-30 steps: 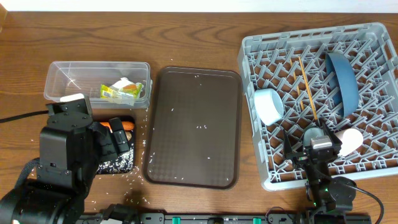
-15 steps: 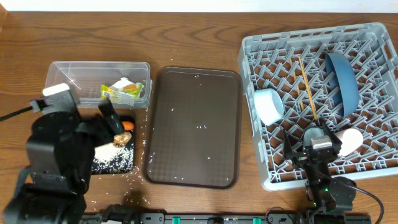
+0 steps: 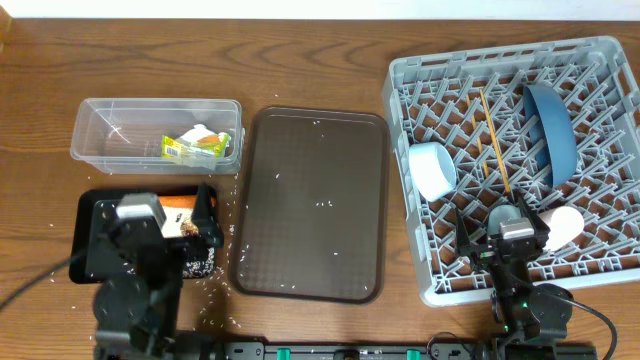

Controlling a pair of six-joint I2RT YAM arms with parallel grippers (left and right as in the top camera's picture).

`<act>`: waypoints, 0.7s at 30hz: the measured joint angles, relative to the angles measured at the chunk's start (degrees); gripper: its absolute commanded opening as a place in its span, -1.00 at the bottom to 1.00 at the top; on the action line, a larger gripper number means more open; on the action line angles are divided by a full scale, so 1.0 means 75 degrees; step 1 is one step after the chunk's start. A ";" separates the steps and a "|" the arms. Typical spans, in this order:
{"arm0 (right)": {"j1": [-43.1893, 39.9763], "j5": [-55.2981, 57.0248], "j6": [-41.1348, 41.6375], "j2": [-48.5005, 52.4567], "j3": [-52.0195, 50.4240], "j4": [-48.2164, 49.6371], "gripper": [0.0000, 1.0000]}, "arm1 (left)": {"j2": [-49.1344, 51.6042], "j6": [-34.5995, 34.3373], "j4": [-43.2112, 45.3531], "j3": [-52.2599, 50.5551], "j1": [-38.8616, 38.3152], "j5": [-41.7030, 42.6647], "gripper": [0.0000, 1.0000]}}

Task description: Sort waste into correct bins and load items into the dishwasher rack

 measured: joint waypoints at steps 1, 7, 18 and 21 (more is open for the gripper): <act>0.0000 0.0000 0.0000 0.0000 0.0000 0.0006 0.99 | -0.0256 0.0003 0.0119 -0.0280 0.0006 0.0003 0.96; 0.0000 0.0000 0.0000 0.0000 0.0000 0.0006 0.99 | -0.1463 0.0032 0.0682 -0.1687 0.0134 0.0041 0.96; 0.0000 0.0000 0.0000 0.0000 0.0000 0.0003 0.98 | -0.2046 0.0052 0.2681 -0.3800 0.0213 0.0114 0.96; 0.0000 0.0000 0.0000 0.0000 0.0000 0.0003 0.99 | -0.2049 0.0052 0.2906 -0.4281 0.0213 0.0117 0.96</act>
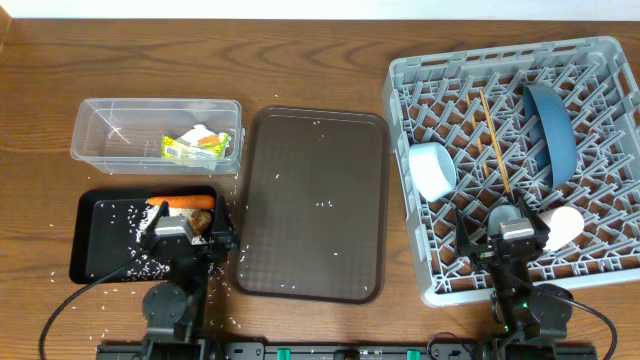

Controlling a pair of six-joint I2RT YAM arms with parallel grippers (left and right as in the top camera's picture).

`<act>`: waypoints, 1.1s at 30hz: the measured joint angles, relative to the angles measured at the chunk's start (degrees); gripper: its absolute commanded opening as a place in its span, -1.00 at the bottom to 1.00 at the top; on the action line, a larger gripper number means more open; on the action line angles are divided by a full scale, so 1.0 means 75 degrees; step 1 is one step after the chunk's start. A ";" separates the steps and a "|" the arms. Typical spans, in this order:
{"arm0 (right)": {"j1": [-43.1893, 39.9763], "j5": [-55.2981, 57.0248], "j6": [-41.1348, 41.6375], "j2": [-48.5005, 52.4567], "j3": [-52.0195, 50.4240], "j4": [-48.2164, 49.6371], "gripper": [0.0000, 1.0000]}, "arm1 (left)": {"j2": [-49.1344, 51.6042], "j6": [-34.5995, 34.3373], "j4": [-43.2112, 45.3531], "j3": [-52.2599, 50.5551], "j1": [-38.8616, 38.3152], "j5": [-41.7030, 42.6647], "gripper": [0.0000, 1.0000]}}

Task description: Sort waste into correct bins and load items into the dishwasher rack

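My left gripper [189,226] is open and low over the right end of the black bin [100,262], which holds a carrot [186,201] and scattered rice grains. The clear plastic bin [100,125] at the back left holds a green and white wrapper [195,143]. On the right, the grey dishwasher rack [610,60] carries a white cup [432,170], a blue bowl [552,132], wooden chopsticks [494,142] and another white cup [565,226]. My right gripper [505,226] is open over the rack's near edge, beside that cup, and holds nothing.
A brown serving tray [312,205] lies in the middle of the wooden table, bare but for a few rice grains. More grains are scattered on the table [40,272] around the black bin.
My left arm was raised and covered much of the black bin; it now sits lower and nearer the front edge, so the carrot and rice show. The right arm has not moved.
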 measured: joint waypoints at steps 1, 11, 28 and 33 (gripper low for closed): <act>0.0000 0.0000 0.0000 0.0000 0.0000 0.0003 0.99 | 0.0003 0.0000 -0.0070 -0.0047 -0.0003 0.0012 0.96; 0.0000 0.0000 0.0000 0.0000 0.0000 0.0000 0.99 | 0.0000 0.0000 0.0055 -0.0047 0.0000 0.0020 0.96; 0.0000 0.0000 0.0000 0.0000 0.0000 0.0000 0.99 | 0.0000 0.0000 0.0055 -0.0047 0.0000 0.0020 0.96; 0.0000 0.0000 0.0000 0.0000 0.0000 0.0000 0.99 | 0.0000 0.0000 0.0055 -0.0047 0.0000 0.0020 0.96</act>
